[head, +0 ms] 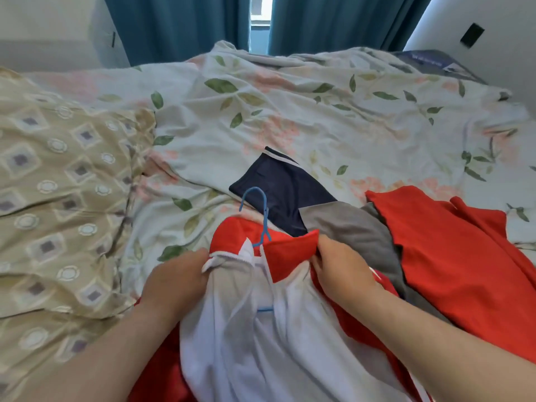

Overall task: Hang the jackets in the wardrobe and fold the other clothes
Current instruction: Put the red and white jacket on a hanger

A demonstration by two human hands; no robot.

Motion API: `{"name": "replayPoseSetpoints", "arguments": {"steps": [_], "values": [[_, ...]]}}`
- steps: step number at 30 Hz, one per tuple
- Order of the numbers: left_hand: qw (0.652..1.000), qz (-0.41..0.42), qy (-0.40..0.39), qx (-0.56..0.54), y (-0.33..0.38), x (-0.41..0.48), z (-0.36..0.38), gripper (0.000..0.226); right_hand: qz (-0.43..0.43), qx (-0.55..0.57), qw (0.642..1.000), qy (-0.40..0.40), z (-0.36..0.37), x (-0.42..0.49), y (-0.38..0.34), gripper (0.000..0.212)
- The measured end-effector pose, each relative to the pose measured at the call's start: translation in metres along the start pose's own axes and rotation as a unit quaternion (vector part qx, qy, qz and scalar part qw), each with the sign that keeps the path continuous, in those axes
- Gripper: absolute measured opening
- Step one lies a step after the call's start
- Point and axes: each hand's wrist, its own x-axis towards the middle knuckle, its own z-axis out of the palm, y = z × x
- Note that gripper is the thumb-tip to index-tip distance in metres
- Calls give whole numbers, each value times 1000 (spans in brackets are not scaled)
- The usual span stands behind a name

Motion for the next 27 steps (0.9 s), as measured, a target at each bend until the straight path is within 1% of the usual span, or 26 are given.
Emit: {"name": "replayPoseSetpoints", "arguments": {"steps": [3,6,8,11,13,16,19,21,23,25,26,27], "values": [[998,-12,58,26,-15,64,-10,22,9,-25,999,29,7,62,-10,25],[998,-12,64,22,-17,108,-9,26,46,-43,996,56,30,94,-7,25],[997,-17,73,4,-18,112,4,29,59,-33,994,86,46,96,-1,23],[995,-7,103,1,-24,111,22,29,51,-26,989,133,62,94,4,31],[993,-3,115,5,-29,114,28,30,44,-33,988,145,68,94,3,33],[991,1,131,-2,-33,116,32,31,50,-32,988,146,69,95,4,27],[992,8,127,4,-36,117,35,31,54,-32,989,131,68,95,7,27],[993,-7,116,2,-39,119,35,31,48,-51,993,91,67,100,8,27],[996,-13,86,-2,-35,122,32,29,64,-65,996,2,56,108,6,26],[999,-27,22,-13,-24,125,16,33,96,-46,990,-94,35,111,2,35],[999,-38,-1,-25,-18,121,4,34,104,-32,989,-101,24,104,-2,39],[999,-45,3,-30,-12,111,-7,33,99,-28,992,-77,16,90,-6,43]]}}
